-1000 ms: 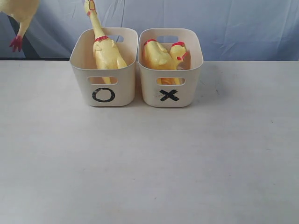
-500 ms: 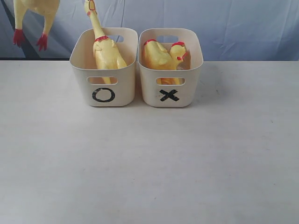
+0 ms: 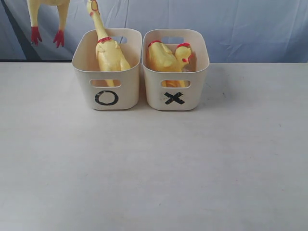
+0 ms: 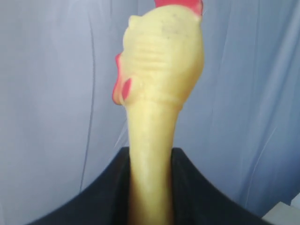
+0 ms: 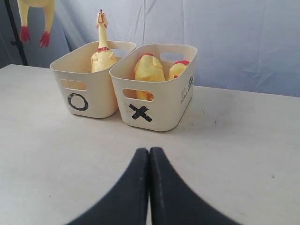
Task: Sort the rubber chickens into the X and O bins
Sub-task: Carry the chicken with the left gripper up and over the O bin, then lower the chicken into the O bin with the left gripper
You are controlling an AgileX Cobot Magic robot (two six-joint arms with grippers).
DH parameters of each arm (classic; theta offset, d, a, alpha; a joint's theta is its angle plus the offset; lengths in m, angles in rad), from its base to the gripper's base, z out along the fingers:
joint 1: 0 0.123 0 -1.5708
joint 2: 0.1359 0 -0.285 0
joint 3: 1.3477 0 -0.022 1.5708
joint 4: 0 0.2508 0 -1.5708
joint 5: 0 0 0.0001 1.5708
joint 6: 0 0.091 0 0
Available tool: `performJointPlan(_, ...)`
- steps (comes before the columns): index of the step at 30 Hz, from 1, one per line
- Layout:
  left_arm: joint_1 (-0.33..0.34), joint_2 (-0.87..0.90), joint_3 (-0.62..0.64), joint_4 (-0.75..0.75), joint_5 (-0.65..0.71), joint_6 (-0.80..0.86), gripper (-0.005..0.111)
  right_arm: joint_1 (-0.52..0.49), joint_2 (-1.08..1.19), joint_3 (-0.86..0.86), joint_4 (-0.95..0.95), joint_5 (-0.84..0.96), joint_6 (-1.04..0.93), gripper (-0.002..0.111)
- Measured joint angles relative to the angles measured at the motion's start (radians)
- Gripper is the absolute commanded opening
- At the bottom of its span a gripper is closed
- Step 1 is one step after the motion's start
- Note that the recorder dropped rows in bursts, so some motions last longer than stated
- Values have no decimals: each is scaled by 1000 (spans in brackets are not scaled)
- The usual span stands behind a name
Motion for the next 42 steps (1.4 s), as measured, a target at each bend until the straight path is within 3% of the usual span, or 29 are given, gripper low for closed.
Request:
performJointPlan(12, -2, 95, -115, 0, -103, -179, 0, 0, 0, 0, 0, 0, 0, -1)
performJointPlan(42, -96, 238, -238, -3, -163, -223, 0, 0, 0, 0, 0, 0, 0, -1)
